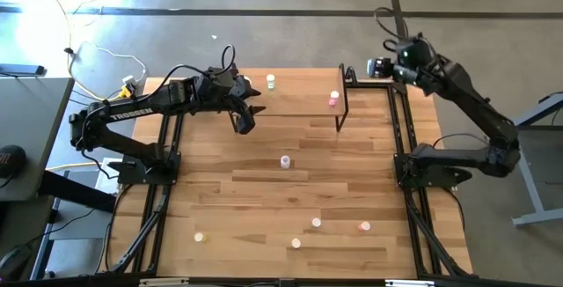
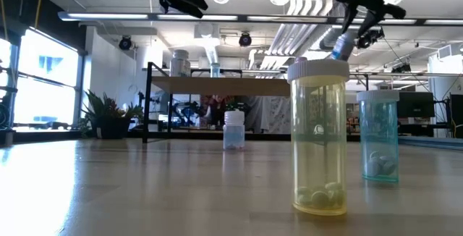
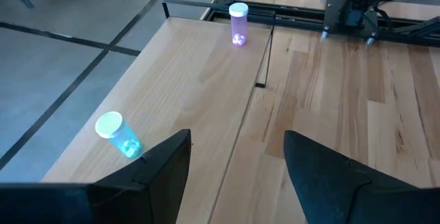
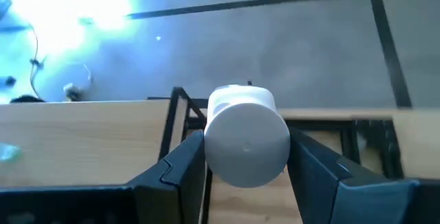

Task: Pick and place medicine bottles onto shelf by color
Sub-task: Put the white pill bottle on the shelf

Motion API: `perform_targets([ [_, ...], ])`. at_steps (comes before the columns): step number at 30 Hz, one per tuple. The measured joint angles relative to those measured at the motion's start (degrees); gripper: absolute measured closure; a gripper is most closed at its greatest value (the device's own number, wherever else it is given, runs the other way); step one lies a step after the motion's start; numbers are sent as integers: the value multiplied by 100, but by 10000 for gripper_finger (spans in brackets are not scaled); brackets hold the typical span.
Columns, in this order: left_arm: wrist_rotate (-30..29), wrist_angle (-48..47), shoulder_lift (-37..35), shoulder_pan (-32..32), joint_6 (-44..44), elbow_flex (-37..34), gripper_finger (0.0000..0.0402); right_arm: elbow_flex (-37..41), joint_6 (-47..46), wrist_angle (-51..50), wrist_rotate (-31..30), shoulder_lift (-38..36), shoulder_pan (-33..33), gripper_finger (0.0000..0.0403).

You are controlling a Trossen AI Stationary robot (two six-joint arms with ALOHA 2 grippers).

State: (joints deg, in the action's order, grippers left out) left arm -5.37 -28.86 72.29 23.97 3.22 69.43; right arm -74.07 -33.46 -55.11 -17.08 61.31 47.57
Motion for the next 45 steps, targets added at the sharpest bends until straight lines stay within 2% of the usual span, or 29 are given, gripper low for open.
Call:
perform_targets([
  [10,0,0,0,0,1,0,179,-1962,2821,-95,875,1575,158,249],
  [15,0,0,0,0,0,0,179,-3004,4307,-823,1444,2440,158,249],
  [21,0,-2,0,0,-52,0,179,-3843,5672,-1787,1969,3302,129,249],
  [26,0,-2,0,-2,-155,0,179,-4245,6303,-1957,2236,3751,-135,249],
  [31,0,-2,0,-2,-155,0,179,-4267,6960,-2031,2268,4055,-422,249],
  [36,2,-2,0,-2,-153,0,179,-4242,7196,-2404,2015,4268,-500,249],
  [45,-32,-2,0,-2,-153,0,179,-4237,7297,-2529,2013,4583,-498,249],
])
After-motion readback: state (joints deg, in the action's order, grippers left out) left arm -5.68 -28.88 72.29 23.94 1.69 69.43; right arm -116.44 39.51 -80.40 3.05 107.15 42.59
